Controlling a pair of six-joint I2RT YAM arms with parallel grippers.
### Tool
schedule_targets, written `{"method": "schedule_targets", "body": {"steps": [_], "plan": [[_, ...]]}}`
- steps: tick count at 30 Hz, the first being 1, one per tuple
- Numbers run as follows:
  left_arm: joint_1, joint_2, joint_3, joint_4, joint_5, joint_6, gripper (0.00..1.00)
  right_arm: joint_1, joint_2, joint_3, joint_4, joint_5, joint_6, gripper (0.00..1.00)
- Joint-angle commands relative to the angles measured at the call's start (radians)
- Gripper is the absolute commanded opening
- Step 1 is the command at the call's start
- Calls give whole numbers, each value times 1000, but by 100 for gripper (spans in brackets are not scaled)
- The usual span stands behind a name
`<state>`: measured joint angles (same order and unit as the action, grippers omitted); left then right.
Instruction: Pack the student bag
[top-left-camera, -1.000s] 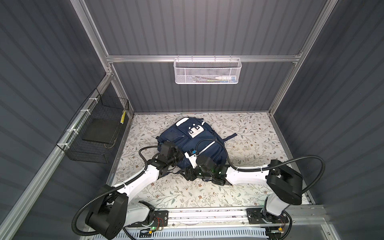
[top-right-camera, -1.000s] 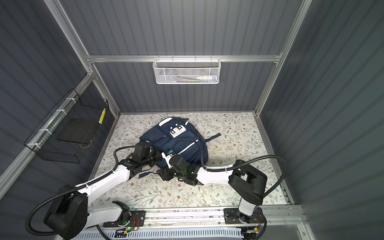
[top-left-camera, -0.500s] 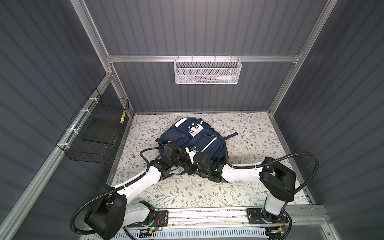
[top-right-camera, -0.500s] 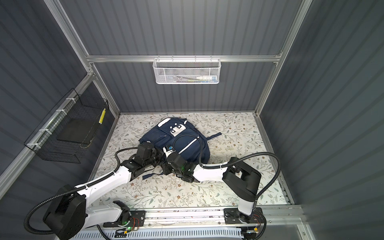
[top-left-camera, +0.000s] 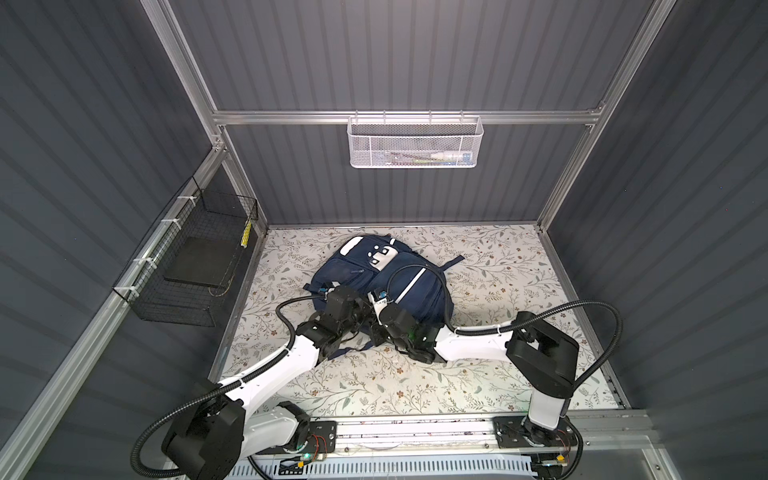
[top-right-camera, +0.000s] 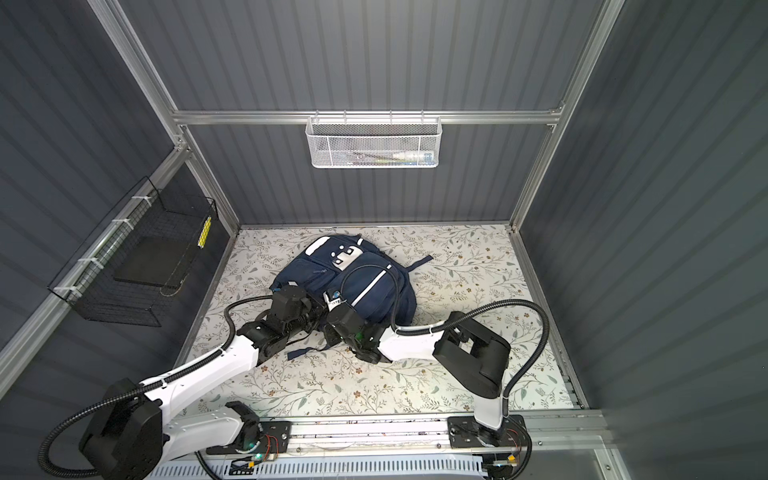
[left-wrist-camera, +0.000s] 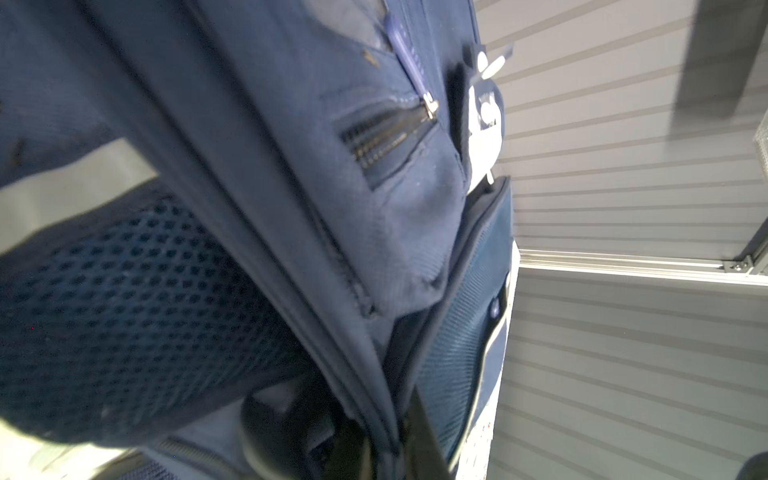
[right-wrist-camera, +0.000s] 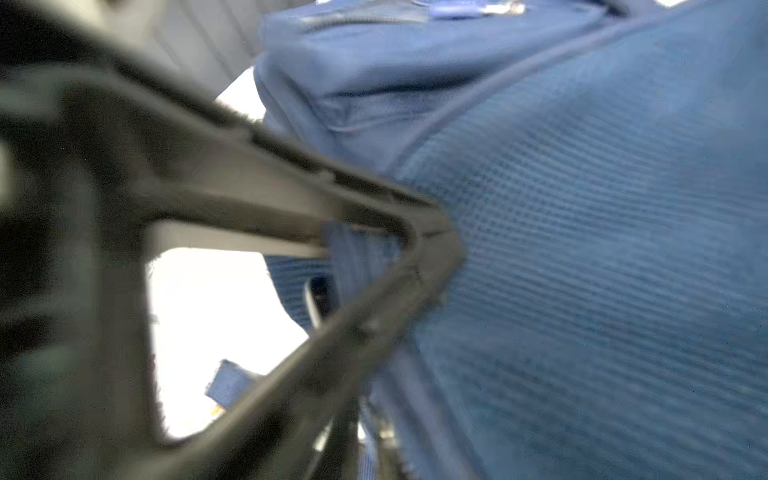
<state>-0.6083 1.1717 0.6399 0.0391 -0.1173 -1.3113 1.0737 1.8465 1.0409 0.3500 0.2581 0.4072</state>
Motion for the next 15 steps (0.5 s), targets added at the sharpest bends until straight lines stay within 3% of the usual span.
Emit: {"method": "schedule_targets", "body": {"steps": [1,7,15], "plan": [[-42,-86,7,-99,71,27,0,-116,-5,-11,38,202,-19,3],[-34,-78,35,-148,2,82,0,-123,-97,-113,33,70,19,0],[11,-74,21,-139,28,94,0,-132,-262,-229,-119,-12,64,0]]}}
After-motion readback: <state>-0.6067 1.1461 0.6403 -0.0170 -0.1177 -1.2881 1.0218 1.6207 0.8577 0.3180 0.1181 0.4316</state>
